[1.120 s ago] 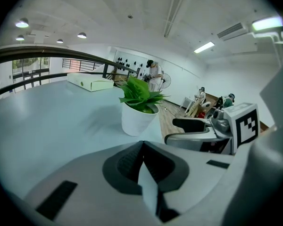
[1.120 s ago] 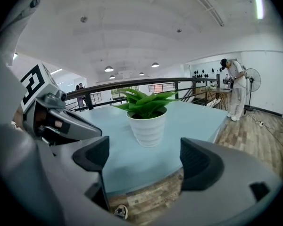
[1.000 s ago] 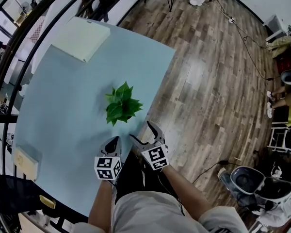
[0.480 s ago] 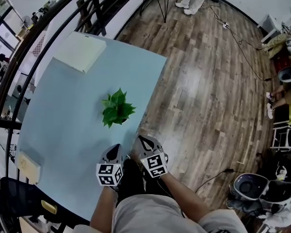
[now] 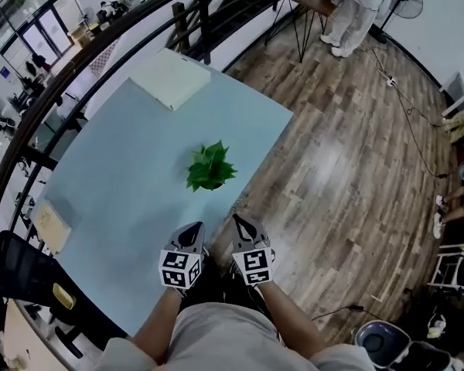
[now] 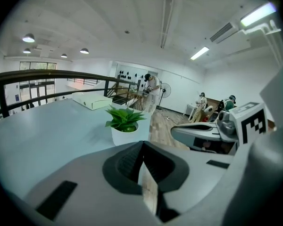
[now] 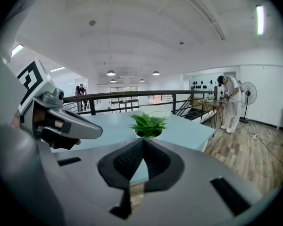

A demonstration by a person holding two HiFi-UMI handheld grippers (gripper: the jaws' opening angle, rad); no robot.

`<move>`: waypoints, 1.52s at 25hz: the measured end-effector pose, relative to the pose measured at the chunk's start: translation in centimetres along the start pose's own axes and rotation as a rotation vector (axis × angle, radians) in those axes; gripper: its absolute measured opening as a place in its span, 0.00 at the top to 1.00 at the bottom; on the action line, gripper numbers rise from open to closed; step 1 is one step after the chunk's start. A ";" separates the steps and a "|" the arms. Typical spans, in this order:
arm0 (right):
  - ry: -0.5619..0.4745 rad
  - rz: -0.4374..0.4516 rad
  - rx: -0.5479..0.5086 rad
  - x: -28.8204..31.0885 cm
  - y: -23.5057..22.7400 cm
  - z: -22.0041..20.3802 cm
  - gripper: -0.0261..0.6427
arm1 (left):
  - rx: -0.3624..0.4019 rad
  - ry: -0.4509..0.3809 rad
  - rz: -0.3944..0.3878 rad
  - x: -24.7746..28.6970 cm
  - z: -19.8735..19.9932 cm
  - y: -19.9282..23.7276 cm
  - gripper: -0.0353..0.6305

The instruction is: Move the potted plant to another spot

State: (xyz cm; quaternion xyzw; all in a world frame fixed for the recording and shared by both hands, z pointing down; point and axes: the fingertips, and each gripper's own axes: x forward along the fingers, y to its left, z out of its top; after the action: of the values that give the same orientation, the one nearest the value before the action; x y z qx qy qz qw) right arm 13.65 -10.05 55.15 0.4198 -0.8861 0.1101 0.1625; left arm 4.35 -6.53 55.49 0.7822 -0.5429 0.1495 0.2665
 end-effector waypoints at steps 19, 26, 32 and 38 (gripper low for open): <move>-0.249 0.070 -0.138 -6.4 -1.2 11.1 0.96 | 0.090 -0.318 0.160 -6.9 9.9 -5.0 0.93; -0.317 0.076 -0.146 -7.8 -1.9 14.7 0.96 | 0.126 -0.409 0.203 -9.7 13.2 -4.9 0.93; -0.376 0.042 -0.195 -8.8 -1.8 17.4 0.96 | 0.159 -0.465 0.221 -11.5 15.1 -5.2 0.93; -0.386 0.046 -0.173 -8.7 -1.6 18.1 0.96 | 0.167 -0.475 0.237 -11.9 15.8 -4.7 0.93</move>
State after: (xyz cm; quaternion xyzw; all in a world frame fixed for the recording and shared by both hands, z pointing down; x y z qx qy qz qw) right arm 16.57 -10.91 35.19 0.3972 -0.9164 -0.0449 0.0226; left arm 3.47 -5.30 35.23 0.7455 -0.6639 0.0362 0.0471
